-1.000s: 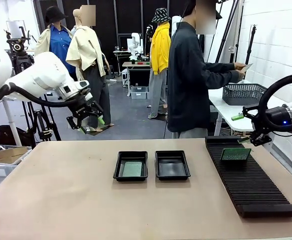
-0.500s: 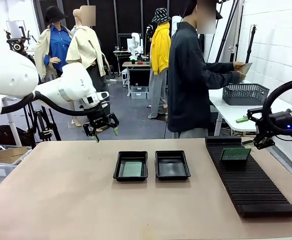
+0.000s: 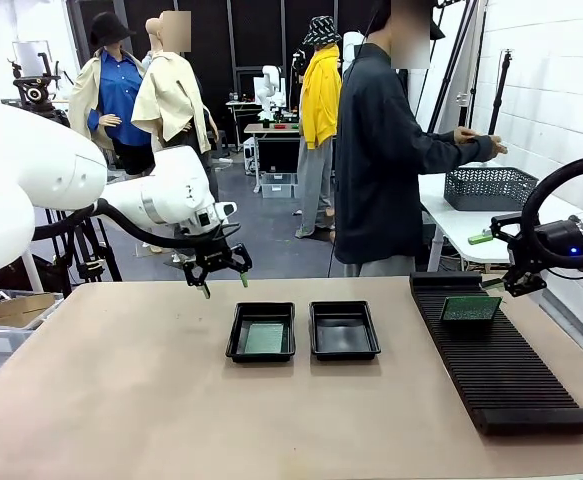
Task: Inspect and transfer BCBs to ESD trays.
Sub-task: Pick up the ESD tray and place it on the left side of the table.
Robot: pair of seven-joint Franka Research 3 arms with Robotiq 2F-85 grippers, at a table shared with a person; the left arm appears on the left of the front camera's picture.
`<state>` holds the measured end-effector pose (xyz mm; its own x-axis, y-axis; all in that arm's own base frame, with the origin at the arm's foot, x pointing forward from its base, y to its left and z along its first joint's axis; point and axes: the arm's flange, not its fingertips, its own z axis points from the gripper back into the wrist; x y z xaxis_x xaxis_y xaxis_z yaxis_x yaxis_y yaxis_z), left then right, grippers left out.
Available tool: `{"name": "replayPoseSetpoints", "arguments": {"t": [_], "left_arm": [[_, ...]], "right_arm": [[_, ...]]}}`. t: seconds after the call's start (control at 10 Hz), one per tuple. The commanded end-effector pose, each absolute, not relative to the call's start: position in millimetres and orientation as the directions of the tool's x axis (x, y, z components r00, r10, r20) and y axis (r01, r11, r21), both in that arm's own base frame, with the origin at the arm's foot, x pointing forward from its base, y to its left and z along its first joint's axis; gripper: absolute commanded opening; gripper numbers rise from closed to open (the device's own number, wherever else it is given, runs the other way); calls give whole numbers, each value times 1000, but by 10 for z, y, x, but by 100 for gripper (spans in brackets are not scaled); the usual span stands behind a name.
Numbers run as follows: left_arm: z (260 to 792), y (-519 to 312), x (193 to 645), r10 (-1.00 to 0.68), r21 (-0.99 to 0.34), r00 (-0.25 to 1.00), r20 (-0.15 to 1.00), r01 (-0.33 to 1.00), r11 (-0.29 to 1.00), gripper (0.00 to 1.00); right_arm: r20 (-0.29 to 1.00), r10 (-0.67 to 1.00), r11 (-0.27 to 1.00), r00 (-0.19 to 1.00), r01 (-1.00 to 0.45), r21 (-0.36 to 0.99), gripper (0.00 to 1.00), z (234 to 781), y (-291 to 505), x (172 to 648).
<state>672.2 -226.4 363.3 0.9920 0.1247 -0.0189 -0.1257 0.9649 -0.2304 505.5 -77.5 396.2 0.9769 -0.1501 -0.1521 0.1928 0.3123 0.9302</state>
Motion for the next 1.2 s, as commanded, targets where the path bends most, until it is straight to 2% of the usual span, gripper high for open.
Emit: {"name": "replayPoseSetpoints", "arguments": {"t": [0.0, 0.3, 0.4, 1.1], "left_arm": [[3600, -2395, 6590, 142, -197, 990, 5, -138, 971, 100], [3508, -2538, 6386, 102, -163, 995, -10, -102, 981, 100], [3536, -2533, 6580, 97, -213, 995, -23, -99, 972, 100], [3536, -2533, 6580, 97, -213, 995, -23, -99, 972, 100]], "right_arm": [[-147, -152, 333, 978, 190, 924, 100, 3961, -745, 5026], [-147, -152, 333, 978, 190, 924, 100, 3961, -745, 5026], [-147, -152, 333, 978, 190, 924, 100, 3961, -745, 5026], [-147, -152, 333, 978, 190, 924, 100, 3961, -745, 5026]]}}
